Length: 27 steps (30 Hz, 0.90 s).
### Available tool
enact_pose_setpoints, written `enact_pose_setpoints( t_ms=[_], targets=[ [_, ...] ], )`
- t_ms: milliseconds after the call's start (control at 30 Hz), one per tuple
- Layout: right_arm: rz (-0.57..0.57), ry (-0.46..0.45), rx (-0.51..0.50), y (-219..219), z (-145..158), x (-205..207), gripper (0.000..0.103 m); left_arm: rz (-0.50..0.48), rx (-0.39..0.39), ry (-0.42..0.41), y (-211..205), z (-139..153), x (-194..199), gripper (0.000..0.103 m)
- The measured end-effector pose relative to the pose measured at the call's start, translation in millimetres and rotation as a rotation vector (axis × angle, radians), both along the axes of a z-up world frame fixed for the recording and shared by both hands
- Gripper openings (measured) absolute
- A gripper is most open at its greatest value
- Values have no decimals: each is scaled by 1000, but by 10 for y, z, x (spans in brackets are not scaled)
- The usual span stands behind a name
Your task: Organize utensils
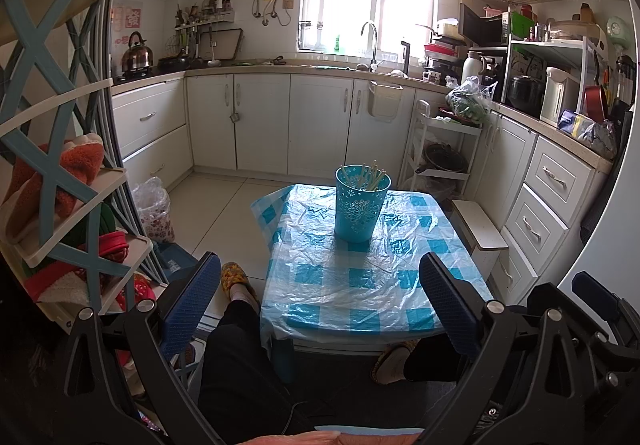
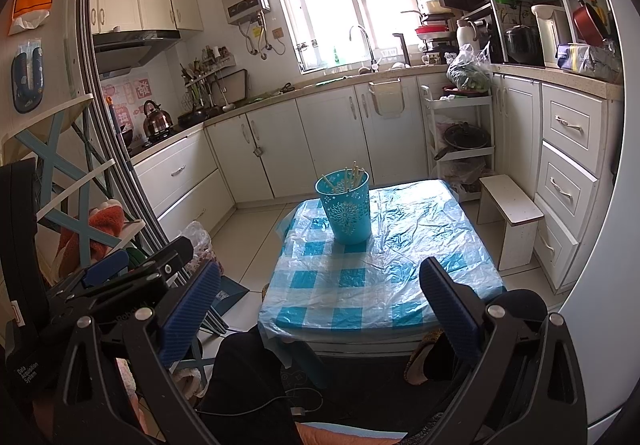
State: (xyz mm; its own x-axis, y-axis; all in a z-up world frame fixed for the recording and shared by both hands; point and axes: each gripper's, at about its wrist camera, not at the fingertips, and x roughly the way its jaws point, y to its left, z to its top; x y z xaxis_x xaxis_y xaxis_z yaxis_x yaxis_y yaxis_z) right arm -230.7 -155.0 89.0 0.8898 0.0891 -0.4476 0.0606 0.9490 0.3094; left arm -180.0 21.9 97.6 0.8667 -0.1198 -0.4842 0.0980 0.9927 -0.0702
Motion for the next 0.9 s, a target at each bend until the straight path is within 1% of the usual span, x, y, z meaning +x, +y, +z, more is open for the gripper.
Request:
enact_pose_setpoints(
  t_ms=[200,300,567,733,800,900],
  targets=[
    [2,1,0,26,-17,-7,96,1,-2,5,3,-6,0,95],
    [2,3,1,40,-26,-14,96,4,-4,13,1,-59,15,95],
    [8,13,6,23,-86,14,96,13,9,23,-36,-103,87,95],
    [7,17,9,-3,-111,34,96,-34,-40,50,-40,-172,177,95],
    [1,18,14,-39,-117,46,96,-26,-42,66,-35,-232,258,95],
    [-7,19,13,-76,-128,89,96,12,-17,76,-9,-336,405,95]
  ],
)
